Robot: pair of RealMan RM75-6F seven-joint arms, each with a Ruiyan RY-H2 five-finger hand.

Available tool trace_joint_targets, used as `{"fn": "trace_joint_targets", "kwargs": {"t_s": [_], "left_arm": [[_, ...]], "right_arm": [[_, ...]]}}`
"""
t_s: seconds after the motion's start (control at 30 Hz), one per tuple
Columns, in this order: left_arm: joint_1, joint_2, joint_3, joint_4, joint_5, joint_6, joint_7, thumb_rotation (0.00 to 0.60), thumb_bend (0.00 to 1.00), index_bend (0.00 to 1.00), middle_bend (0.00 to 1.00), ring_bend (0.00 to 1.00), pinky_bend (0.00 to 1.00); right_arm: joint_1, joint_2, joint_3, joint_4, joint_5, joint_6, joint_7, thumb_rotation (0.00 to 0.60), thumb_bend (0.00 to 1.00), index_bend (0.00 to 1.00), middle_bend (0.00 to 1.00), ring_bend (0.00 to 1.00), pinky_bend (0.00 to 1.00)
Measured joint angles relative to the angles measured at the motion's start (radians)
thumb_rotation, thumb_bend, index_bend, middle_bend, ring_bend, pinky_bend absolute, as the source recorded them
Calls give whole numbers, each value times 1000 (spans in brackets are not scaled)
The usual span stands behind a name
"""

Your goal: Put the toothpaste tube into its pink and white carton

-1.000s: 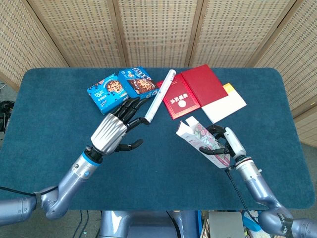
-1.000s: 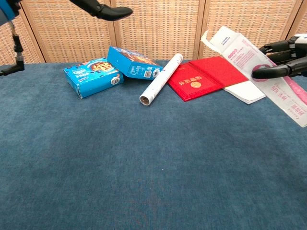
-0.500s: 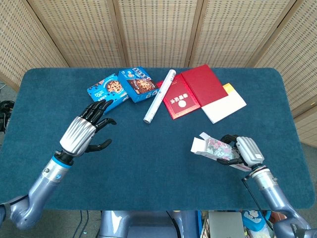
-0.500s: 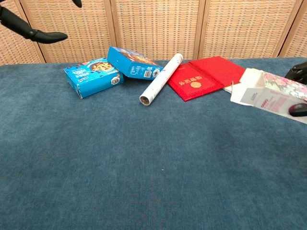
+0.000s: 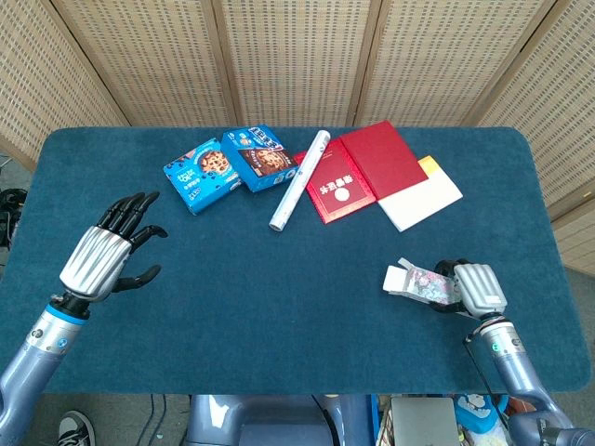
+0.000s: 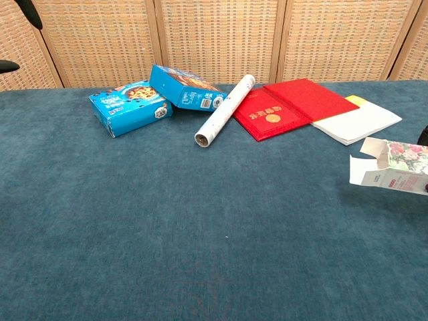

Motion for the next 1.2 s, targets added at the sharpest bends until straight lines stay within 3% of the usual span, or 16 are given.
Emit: {"fn": "trace_joint_targets", "kwargs": {"t_s": [0.2,0.3,0.4,0.5,0.67,0.73,0.93,1.2], "left_arm": [[22,-8,9,30,14,12,-22,600,283,353,6,18,81],[28,-12,12,41,19,12,-32,600,283,353,6,18,75],[34,-16,12,51,22,13,-42,600,283,353,6,18,71],[39,-19,12,58,24,17,-47,600,283,353,6,16,70],[51,-31,12,79,25,24,-67,600,283,353,6,13,69],[56,-36,11,84,26,28,-78,600,283,353,7,12,66],[73,-52,14,96,40,50,-91,600,283,334,6,3,46],[122,-99,27,116,72,126,-58,600,283,236,0,0,1]], "right_arm": [[-11,-19,-9,17,29,-18,-26,600,118,585,425,393,428],[-14,-23,-19,21,35,-40,-25,600,118,486,303,265,292],[-14,-24,-30,23,41,-68,-25,600,119,316,92,46,73],[-13,-23,-40,22,48,-92,-41,600,119,230,11,0,7],[-18,-20,-42,10,53,-82,-71,600,119,31,0,0,0],[-20,-13,-43,-4,52,-76,-82,600,119,5,0,0,0],[-30,16,-39,-68,16,-7,-119,600,119,0,0,0,0],[-77,53,-34,-183,-69,189,-280,600,120,0,0,0,0]]}}
